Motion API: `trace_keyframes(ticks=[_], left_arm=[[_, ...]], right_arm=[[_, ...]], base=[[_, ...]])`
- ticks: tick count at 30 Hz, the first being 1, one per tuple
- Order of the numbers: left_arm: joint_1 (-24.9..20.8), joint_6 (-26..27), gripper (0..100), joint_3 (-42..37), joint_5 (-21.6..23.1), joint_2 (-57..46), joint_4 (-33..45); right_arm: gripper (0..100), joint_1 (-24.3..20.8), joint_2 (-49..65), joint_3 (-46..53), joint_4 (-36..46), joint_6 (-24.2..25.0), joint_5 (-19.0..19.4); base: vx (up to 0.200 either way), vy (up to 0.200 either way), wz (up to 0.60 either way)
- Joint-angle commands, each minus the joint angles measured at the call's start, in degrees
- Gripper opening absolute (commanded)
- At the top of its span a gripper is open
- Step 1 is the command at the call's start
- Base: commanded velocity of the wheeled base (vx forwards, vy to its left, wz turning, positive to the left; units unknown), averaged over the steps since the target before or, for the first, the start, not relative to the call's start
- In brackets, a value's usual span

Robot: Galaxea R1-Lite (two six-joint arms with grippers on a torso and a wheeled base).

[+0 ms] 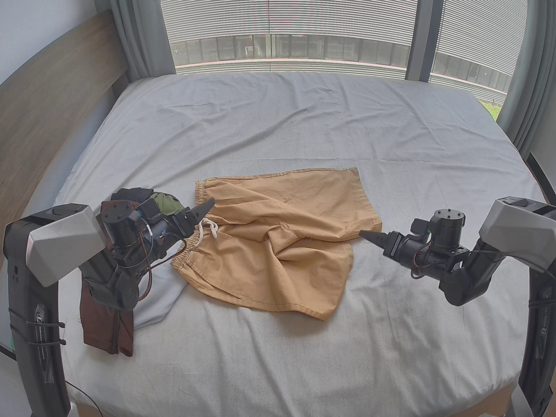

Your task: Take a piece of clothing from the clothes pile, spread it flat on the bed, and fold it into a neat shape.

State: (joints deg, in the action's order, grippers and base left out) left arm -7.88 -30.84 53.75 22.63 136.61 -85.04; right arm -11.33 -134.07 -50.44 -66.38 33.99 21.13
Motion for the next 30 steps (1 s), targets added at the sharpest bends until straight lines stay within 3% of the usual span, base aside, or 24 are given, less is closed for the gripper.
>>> trace_keyframes(ticks=[1,30], left_arm=[[-0.3,0.2,100,-2.9,0.4,-1.5,-0.8],[-1.1,0.2,100,-4.2,0.5,-0.7,-3.2]], right_arm=[[100,-2.3,-4.3,1.1,-0.2,-0.1,0.0],[100,-4.3,-12.1,-10.0,2.9,0.3,0.1]], base=[[0.000,0.000,0.00],[0.000,0.000,0.00]])
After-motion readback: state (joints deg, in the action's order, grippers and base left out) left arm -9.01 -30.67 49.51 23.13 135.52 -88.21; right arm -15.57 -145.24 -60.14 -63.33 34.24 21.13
